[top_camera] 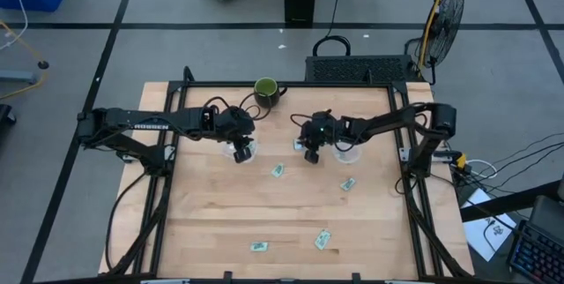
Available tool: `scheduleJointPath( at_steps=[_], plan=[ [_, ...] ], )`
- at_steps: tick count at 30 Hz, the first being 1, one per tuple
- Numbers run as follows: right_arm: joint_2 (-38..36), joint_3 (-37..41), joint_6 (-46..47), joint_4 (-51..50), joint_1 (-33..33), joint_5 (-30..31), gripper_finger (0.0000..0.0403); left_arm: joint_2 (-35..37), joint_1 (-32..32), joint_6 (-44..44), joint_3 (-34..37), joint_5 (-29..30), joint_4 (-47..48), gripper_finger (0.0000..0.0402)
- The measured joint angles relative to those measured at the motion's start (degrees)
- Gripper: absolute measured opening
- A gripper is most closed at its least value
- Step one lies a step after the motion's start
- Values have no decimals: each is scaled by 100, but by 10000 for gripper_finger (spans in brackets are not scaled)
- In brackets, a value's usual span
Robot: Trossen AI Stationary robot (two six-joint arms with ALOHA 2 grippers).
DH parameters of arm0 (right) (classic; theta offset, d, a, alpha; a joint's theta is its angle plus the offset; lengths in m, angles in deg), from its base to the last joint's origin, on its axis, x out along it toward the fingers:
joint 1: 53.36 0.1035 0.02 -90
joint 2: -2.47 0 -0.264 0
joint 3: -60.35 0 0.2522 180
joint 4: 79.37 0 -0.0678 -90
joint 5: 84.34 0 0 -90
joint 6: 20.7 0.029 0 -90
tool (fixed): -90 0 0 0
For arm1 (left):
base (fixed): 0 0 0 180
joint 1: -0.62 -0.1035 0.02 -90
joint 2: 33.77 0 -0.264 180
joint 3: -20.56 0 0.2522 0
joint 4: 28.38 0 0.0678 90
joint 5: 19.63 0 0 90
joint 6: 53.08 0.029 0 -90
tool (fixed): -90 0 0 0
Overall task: Pick and place Stevia / Truvia into bins
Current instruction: Put the green and white stevia packet into the right transparent container
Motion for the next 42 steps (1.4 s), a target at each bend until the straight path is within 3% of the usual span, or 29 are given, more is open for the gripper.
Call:
scheduleJointPath(
  at_steps=[6,10,18,33,42],
  plan=[
    [69,1,-105,37,32,783,152,0,0,-27,0,0,0,113],
    [71,1,-81,35,-13,736,178,0,0,-18,0,0,0,113],
    [89,1,119,36,-15,303,173,0,0,-16,1,0,0,113],
    [594,-4,-1,529,-39,736,169,-2,0,-18,2,0,0,113],
    [594,-6,103,361,-207,425,169,-2,0,-10,2,0,2,113]
  ],
)
